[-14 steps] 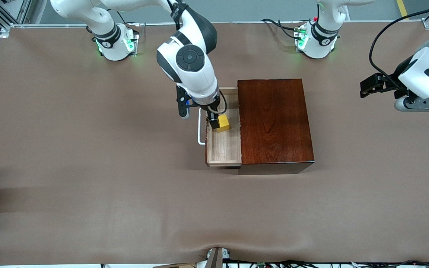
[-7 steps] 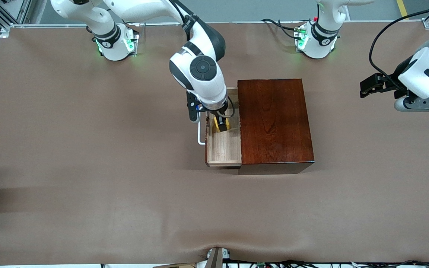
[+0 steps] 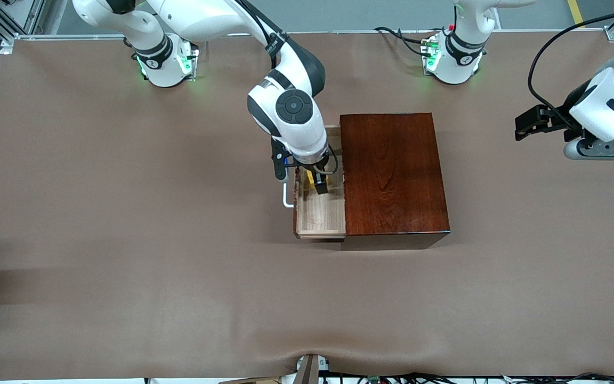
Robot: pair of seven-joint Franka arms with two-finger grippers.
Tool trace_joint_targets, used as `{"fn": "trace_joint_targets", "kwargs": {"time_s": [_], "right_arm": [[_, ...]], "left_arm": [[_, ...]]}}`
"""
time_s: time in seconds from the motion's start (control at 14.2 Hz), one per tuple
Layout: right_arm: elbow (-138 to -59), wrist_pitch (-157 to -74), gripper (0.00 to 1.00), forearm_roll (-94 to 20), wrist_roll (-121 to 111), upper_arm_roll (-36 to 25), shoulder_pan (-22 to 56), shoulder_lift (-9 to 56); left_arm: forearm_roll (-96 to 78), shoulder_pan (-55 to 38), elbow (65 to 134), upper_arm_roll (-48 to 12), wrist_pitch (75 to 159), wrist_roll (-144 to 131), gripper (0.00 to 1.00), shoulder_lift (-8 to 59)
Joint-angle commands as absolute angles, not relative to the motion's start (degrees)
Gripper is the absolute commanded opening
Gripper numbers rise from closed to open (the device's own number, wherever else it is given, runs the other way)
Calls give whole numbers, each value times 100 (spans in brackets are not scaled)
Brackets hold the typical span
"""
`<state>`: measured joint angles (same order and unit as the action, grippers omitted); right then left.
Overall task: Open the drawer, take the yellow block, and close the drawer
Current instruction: 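Lower the right gripper into the drawer onto the yellow cube, then close the right gripper on the yellow cube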
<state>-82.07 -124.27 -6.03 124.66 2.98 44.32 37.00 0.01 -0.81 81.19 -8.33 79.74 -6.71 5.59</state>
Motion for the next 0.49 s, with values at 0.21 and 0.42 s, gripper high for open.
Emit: {"fn": "trace_joint_targets", "kwargs": {"time_s": [0.21, 0.42], "right_arm": [[-8086, -12463, 56, -325, 12604, 229, 4649, 3823], [-8077, -12454, 1, -237, 12534, 237, 4641, 3806]], "left_arm": [[-62, 9, 8218, -896, 8051, -589, 100, 492], [-62, 9, 8218, -896, 8042, -589, 100, 483]]}}
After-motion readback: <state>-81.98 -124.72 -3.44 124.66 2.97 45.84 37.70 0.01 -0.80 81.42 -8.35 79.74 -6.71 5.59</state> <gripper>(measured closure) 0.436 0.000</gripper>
